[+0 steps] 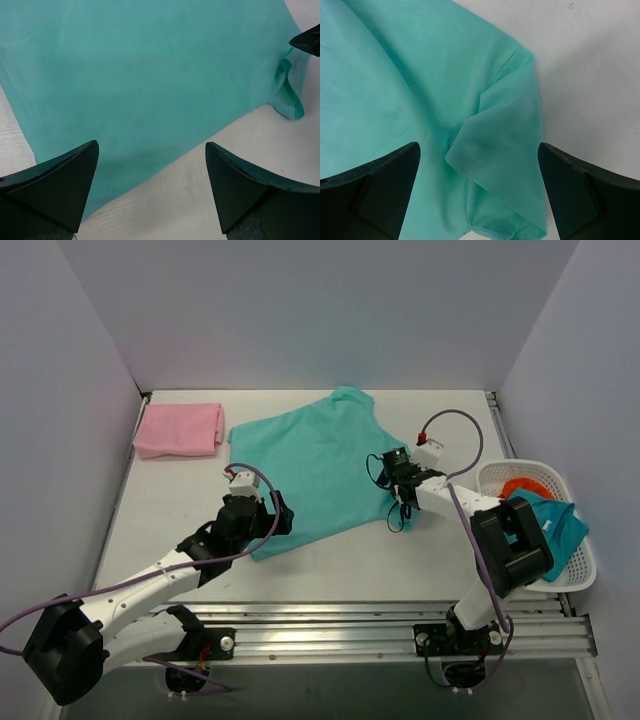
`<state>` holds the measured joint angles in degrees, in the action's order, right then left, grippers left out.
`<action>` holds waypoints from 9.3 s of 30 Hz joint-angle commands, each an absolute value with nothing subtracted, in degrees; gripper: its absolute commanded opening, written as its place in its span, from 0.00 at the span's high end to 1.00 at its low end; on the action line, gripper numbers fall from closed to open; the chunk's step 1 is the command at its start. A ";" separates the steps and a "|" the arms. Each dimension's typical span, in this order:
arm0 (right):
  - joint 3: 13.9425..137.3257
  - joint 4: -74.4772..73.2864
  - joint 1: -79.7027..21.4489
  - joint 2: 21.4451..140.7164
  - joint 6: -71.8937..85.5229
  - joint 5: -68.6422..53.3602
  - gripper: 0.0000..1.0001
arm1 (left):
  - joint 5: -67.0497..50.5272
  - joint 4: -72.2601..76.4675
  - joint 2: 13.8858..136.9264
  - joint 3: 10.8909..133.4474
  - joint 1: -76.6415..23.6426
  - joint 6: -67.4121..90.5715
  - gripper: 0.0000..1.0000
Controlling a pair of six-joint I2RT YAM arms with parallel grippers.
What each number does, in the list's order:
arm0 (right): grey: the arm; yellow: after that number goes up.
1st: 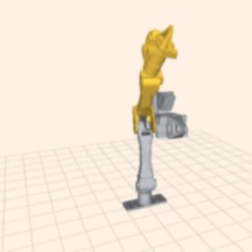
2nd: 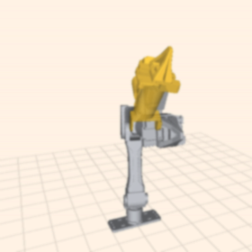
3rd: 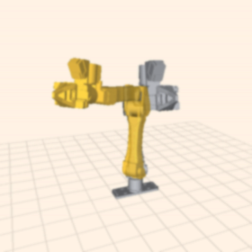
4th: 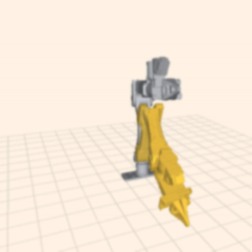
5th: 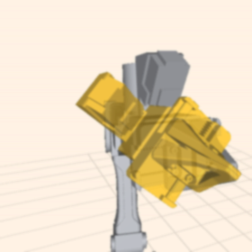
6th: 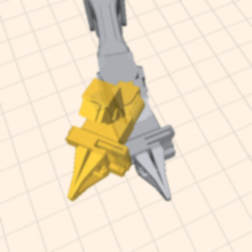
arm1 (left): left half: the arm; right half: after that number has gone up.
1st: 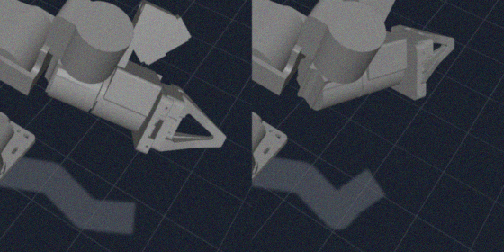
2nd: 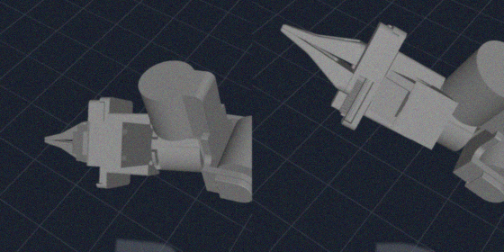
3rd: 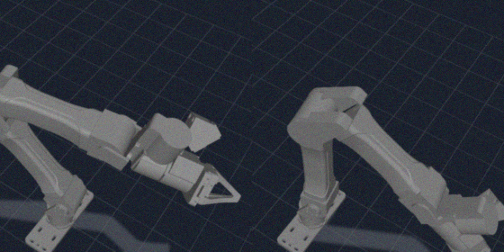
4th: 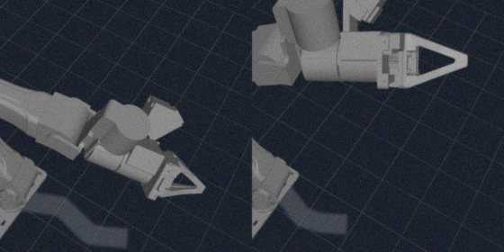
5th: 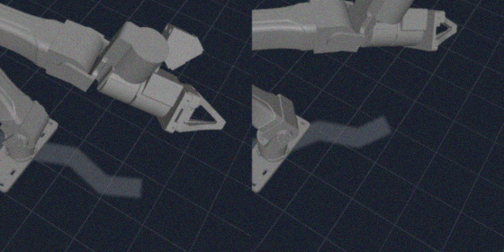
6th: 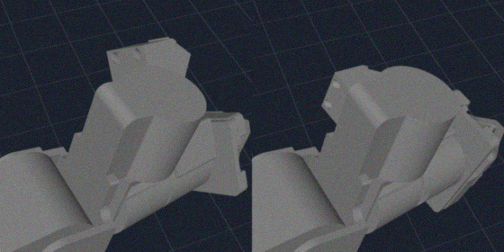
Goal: Fold and stack the t-shirts
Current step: Flatten the tshirt out
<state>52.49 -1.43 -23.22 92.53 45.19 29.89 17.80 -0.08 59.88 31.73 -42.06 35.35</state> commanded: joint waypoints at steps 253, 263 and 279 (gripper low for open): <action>77.56 6.86 -25.12 88.88 40.13 37.19 0.00 | 1.84 -7.56 97.16 85.90 -5.97 37.00 0.06; 49.68 -15.09 -44.99 74.89 65.63 44.38 0.00 | 4.04 -4.40 82.63 57.67 -9.49 34.80 0.06; 34.98 -19.69 -65.30 75.75 96.32 38.58 0.04 | 0.89 -1.67 76.90 49.75 -9.49 34.63 0.06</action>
<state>35.59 -18.06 -64.01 73.87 89.12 36.95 2.46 -5.26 77.34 49.93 -9.65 35.24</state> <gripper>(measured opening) 0.970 0.939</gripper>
